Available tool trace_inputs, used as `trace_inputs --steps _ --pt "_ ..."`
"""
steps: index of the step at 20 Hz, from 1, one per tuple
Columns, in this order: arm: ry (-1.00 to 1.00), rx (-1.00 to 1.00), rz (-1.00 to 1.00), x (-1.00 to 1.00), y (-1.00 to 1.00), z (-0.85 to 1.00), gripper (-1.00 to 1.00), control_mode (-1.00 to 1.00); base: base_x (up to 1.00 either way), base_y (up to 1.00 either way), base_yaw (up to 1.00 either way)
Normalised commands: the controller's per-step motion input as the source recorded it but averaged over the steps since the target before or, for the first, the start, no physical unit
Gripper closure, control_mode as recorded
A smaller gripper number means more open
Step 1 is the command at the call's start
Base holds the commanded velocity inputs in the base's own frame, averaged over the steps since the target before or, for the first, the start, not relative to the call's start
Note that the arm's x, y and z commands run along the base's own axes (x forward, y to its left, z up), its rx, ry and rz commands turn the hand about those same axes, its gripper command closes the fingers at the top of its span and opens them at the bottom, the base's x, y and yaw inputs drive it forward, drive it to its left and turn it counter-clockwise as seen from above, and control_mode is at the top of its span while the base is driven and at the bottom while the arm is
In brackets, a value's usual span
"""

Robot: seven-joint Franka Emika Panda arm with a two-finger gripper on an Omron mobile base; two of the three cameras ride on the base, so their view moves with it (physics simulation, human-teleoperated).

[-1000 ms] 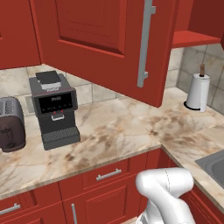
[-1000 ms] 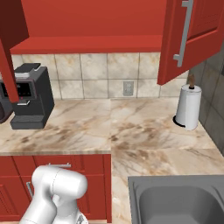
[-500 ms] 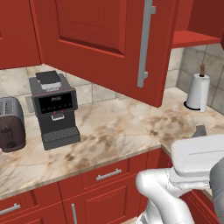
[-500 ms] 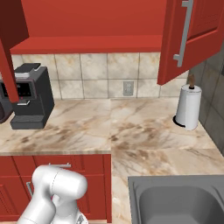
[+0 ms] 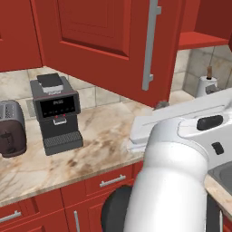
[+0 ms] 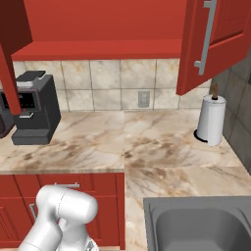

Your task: Close all open cabinet doors.

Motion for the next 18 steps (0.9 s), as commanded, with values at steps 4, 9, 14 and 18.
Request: trace_inputs --steps 4,9,14,18 --pt "0.00 -0.01 -0.02 0.93 0.15 0.00 -1.00 -1.00 0.00 0.00 0.00" --pt "0.00 0.00 0.00 1.00 0.00 0.00 -1.00 -1.00 0.00 0.00 0.00" --pt "0.00 0.00 0.00 1.00 -0.01 0.00 -1.00 -1.00 0.00 0.00 0.00" --pt "0.00 0.00 0.01 1.00 -0.09 0.00 -1.00 -1.00 0.00 0.00 0.00"
